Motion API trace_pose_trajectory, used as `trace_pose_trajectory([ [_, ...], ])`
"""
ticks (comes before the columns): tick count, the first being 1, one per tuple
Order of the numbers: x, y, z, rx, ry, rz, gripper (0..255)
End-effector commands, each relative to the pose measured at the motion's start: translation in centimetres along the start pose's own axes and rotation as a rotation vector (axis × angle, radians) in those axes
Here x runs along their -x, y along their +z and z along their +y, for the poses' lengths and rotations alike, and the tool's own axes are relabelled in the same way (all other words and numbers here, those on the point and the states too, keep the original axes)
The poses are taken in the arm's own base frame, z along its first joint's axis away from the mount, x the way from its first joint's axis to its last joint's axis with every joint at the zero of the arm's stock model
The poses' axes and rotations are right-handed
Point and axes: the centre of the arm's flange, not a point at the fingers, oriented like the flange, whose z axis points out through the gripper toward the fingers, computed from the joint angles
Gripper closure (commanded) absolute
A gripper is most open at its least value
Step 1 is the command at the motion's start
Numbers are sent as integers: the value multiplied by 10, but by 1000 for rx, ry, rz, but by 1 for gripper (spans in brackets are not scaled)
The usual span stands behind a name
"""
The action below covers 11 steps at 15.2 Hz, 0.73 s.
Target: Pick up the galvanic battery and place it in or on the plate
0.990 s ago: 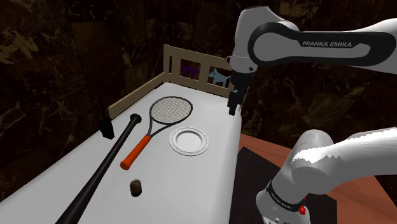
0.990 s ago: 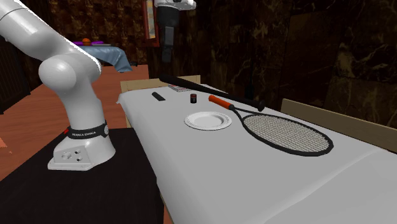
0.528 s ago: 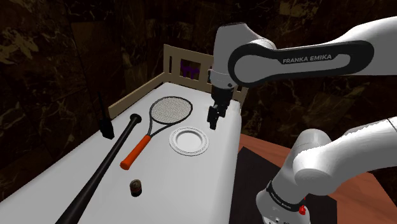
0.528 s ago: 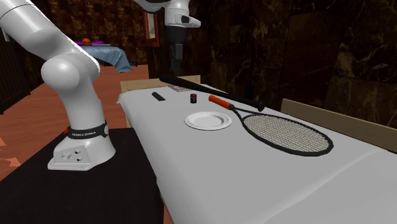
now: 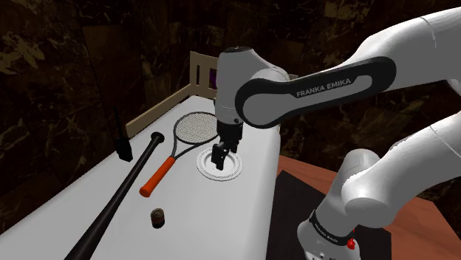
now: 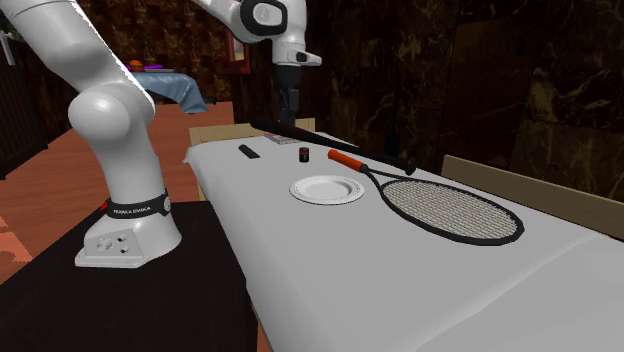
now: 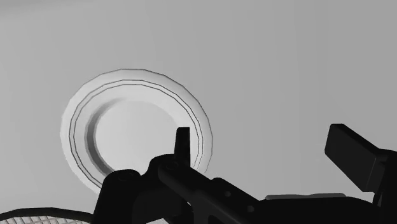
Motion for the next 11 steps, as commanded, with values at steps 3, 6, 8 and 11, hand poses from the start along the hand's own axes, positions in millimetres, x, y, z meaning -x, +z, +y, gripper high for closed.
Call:
trace_pose_trajectory([
  [3, -21, 21, -42, -5, -13, 14, 0],
  [6, -38, 36, -73, -8, -23, 24, 0],
  [8, -48, 46, -94, -10, -30, 31, 0],
  [11, -65, 61, -126, -13, -40, 41, 0],
])
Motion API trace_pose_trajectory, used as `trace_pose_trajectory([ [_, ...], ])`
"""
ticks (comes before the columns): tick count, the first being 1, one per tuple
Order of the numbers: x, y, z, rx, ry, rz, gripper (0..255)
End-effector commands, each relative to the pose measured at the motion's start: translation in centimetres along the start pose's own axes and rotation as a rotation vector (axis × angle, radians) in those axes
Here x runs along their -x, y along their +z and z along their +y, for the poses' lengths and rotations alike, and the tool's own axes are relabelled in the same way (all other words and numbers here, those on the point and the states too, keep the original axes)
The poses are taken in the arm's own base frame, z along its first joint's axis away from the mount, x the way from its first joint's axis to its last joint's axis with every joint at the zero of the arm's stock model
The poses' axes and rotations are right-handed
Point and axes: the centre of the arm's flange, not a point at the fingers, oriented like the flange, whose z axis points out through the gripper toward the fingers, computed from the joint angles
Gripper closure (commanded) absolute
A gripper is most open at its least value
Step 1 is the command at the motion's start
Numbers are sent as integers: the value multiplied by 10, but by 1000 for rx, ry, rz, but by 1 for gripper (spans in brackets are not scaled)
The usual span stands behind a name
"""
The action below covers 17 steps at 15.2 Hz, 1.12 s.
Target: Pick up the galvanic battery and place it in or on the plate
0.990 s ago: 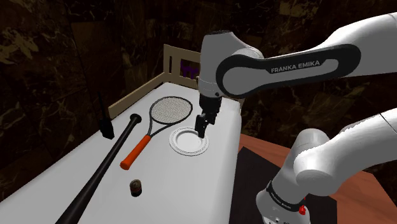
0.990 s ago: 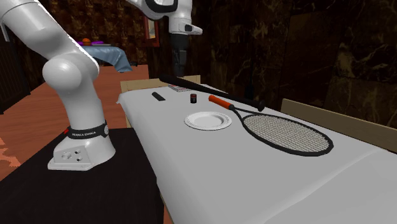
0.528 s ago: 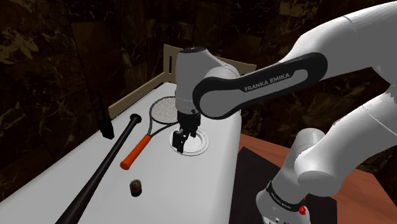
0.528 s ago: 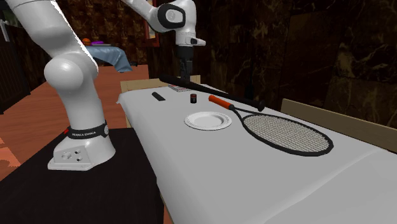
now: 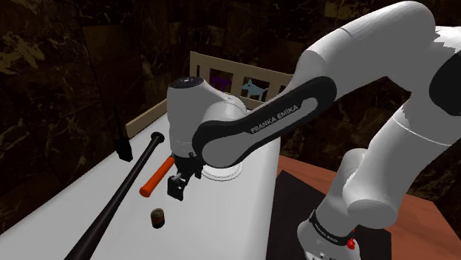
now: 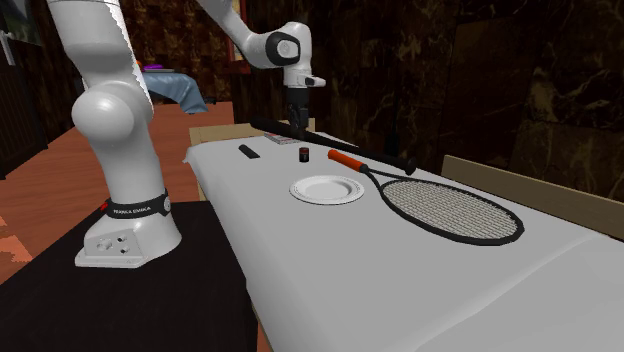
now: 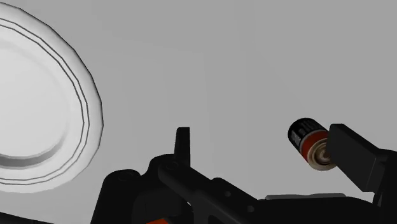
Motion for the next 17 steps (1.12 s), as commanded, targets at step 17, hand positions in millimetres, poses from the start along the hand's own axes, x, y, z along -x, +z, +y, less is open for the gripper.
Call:
trace_pose_trajectory([
  [17, -49, 85, -87, -9, -27, 28, 0],
])
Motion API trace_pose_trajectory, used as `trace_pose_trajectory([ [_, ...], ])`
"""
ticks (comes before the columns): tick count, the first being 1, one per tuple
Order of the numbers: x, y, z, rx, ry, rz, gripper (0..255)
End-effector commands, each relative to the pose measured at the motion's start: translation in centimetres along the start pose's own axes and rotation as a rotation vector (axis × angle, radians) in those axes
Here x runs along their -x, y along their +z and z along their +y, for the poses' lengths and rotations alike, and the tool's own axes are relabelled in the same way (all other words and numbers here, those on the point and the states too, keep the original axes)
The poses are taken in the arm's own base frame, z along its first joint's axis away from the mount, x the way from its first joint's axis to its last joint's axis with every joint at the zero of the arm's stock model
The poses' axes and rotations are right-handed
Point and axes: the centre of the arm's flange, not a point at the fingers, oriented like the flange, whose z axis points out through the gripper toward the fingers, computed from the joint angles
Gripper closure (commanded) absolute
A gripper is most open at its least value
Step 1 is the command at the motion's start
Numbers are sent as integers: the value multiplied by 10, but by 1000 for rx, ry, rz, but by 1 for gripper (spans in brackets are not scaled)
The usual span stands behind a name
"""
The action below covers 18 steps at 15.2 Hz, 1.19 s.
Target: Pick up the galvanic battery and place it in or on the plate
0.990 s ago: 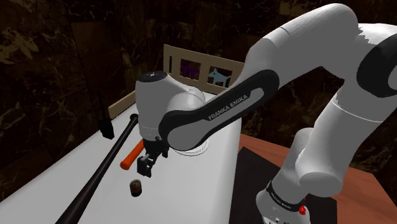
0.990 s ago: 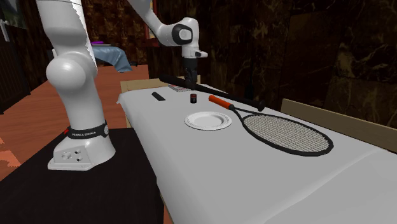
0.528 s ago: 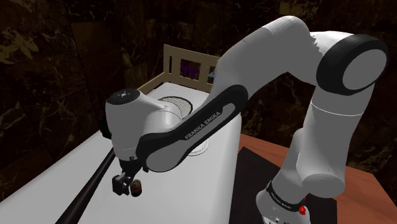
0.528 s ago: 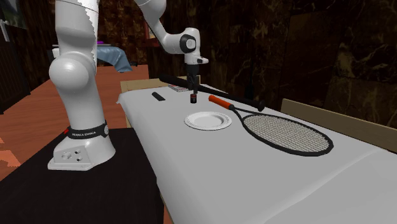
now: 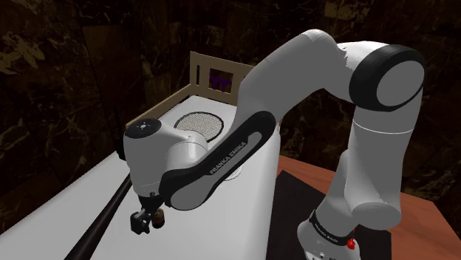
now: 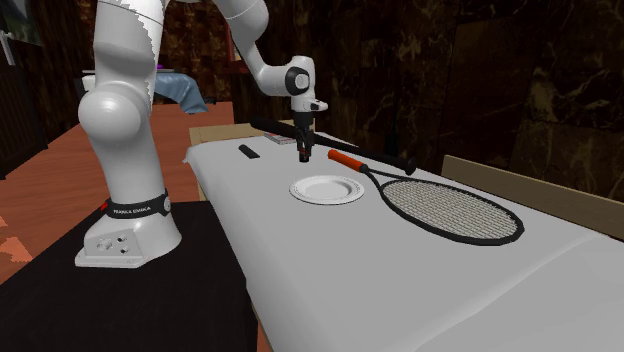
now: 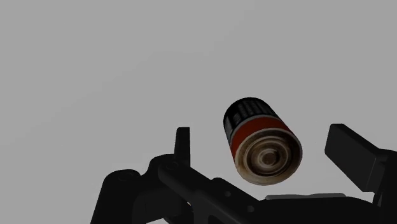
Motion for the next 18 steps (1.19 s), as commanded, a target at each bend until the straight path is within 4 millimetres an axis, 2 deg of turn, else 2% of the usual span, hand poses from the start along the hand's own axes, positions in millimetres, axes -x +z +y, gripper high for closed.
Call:
trace_pose_trajectory([
  [1, 0, 2, 0, 0, 0, 0, 0],
  [6, 0, 2, 0, 0, 0, 0, 0],
  [7, 0, 2, 0, 0, 0, 0, 255],
  [16, 0, 2, 0, 0, 0, 0, 255],
  [18, 0, -8, 0, 0, 0, 0, 255],
])
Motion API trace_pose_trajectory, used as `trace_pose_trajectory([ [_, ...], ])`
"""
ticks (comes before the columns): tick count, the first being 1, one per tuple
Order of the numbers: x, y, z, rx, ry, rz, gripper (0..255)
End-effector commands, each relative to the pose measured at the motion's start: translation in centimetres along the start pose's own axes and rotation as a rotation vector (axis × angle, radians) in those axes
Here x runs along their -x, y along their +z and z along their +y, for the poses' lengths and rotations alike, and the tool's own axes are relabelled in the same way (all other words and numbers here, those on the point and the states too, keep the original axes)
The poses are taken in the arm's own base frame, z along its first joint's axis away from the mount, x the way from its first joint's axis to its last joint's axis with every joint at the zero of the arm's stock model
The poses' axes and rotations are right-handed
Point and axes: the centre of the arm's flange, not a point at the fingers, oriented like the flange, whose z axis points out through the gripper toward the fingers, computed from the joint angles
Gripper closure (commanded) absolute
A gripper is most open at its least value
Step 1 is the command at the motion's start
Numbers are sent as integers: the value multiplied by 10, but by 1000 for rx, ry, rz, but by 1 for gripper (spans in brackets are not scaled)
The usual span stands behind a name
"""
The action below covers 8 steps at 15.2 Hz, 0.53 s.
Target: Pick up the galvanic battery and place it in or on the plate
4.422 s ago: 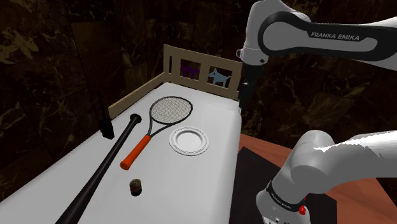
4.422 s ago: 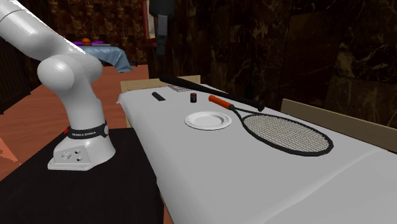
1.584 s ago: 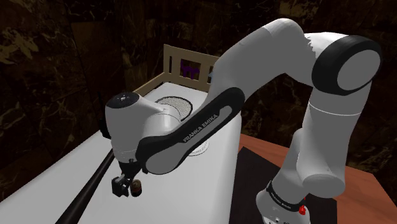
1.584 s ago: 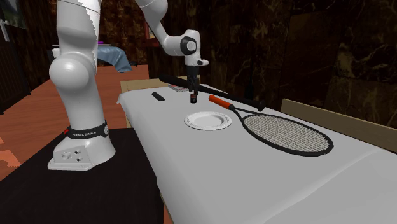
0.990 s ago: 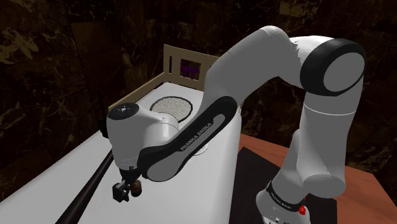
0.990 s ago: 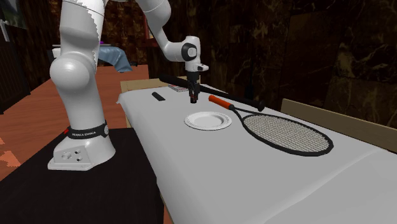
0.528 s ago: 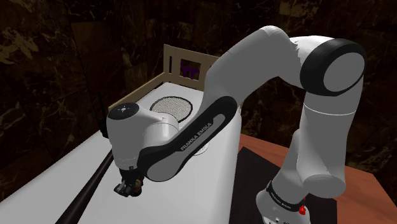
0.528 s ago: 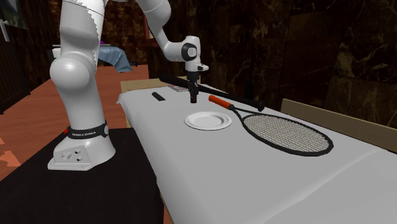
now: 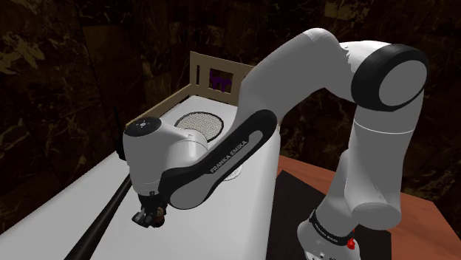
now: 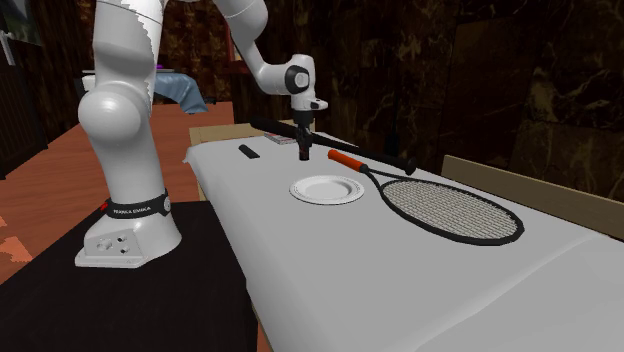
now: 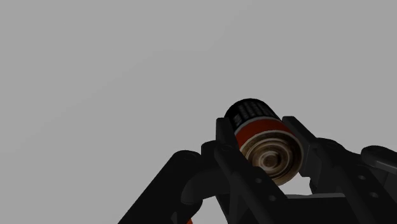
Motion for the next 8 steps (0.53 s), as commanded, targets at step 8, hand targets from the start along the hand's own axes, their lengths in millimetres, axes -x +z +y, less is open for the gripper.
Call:
trace_pose_trajectory([
  [8, 0, -46, 0, 0, 0, 0, 255],
])
